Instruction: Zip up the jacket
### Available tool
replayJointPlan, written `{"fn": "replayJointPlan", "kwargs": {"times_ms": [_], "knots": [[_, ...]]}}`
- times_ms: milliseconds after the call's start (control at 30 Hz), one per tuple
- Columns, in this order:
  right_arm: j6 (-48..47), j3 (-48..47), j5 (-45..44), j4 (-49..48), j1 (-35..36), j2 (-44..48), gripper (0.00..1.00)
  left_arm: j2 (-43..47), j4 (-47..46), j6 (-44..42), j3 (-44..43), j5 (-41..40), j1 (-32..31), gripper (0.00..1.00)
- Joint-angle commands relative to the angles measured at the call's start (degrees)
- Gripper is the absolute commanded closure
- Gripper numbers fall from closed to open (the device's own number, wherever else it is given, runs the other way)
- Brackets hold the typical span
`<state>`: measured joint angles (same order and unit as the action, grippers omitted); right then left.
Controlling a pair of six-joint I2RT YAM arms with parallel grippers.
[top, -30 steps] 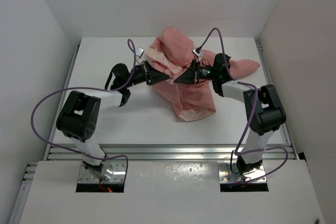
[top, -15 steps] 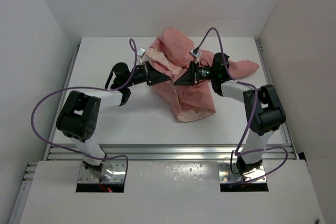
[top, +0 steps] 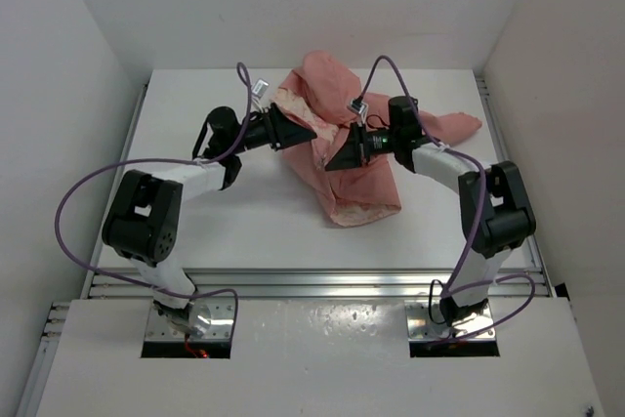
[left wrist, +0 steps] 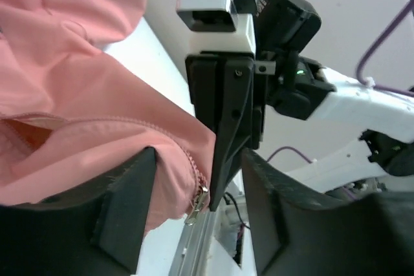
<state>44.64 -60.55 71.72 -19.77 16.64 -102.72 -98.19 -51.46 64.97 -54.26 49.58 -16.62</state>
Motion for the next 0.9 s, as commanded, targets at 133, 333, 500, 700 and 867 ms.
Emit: {"fn": "replayJointPlan", "kwargs": {"times_ms": [133, 333, 500, 700, 867], "knots": [[-17.84, -3.52, 1.75, 28.30, 0.85, 5.59, 1.00, 9.06, 20.72, -23.27, -3.65, -1.77, 3.35, 0.35], [-11.69, 1.14, 2.54, 23.82, 1.02, 8.05, 1.00, 16.79, 46.17, -63.88, -5.08, -5.28, 0.37, 0.35], [-1.00, 3.51, 1.32, 16.99, 0.93, 8.58, 1.00, 27.25, 50.31, -82.18, 1.42, -11.24, -7.87, 0.43], [17.63, 10.01, -0.79, -2.67, 1.11, 7.36, 1.00, 37.52, 48.93, -90.53, 8.63, -22.14, -19.22, 0.44], [26.98, 11.69, -3.96, -11.59, 1.11, 5.95, 1.00, 41.76, 44.70, -95.02, 15.75, -35.23, -29.15, 0.43]]}}
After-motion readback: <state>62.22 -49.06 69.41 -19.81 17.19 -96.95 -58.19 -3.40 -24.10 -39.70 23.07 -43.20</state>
